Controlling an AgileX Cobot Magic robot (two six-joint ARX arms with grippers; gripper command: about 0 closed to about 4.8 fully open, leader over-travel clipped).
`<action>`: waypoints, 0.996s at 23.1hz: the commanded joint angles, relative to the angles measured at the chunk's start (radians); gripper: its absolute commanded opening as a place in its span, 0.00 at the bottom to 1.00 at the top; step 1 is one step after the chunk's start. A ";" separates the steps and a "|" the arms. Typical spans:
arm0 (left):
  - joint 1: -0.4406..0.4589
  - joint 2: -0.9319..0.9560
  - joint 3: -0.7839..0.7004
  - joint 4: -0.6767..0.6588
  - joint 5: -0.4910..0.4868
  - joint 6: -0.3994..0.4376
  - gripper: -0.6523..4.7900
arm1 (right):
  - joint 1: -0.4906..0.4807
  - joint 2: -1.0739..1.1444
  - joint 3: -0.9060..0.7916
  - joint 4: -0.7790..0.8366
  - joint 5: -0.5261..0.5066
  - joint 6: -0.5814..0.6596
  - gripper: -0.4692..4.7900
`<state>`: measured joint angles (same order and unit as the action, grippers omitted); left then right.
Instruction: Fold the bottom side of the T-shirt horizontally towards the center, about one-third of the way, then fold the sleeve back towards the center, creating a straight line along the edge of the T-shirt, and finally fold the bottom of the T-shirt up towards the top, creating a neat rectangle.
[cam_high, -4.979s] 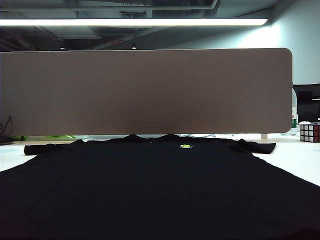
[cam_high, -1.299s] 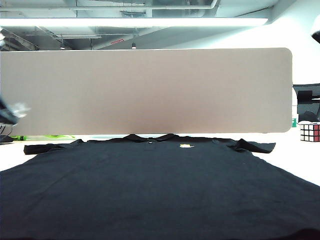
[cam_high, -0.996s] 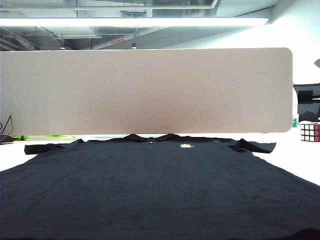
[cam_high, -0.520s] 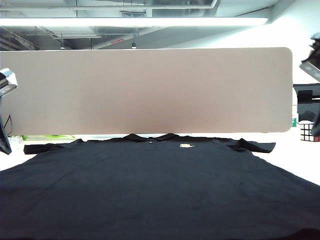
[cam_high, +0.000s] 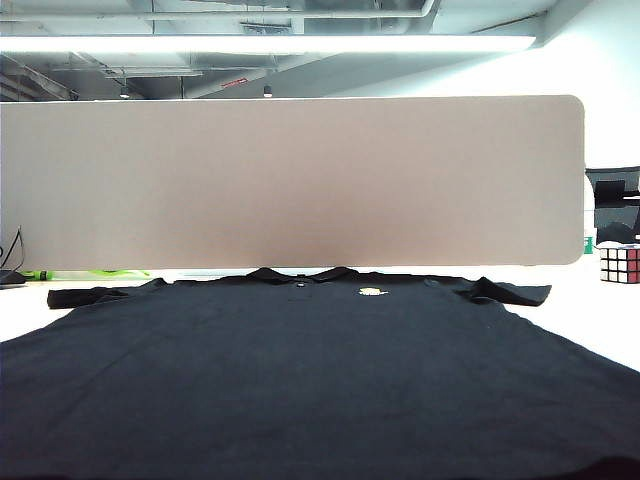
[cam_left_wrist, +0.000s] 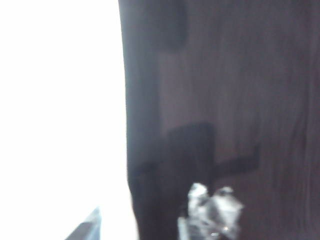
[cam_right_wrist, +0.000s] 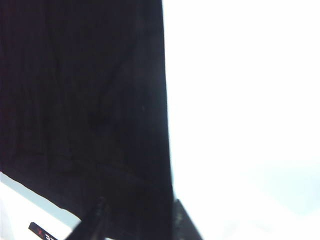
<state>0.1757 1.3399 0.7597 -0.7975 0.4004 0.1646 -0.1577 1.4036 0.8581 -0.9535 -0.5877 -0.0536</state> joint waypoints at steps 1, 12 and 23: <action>-0.006 0.040 0.004 -0.063 0.000 0.020 0.52 | 0.001 0.002 0.003 0.007 -0.010 -0.007 0.43; -0.006 0.047 0.004 -0.008 -0.019 0.068 0.52 | 0.001 0.017 -0.172 0.177 -0.018 -0.006 0.48; -0.043 0.058 -0.092 -0.006 -0.019 0.071 0.52 | 0.006 0.096 -0.213 0.177 -0.018 -0.026 0.48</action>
<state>0.1425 1.3811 0.6983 -0.7979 0.4103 0.2333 -0.1562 1.4876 0.6647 -0.7677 -0.7059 -0.0738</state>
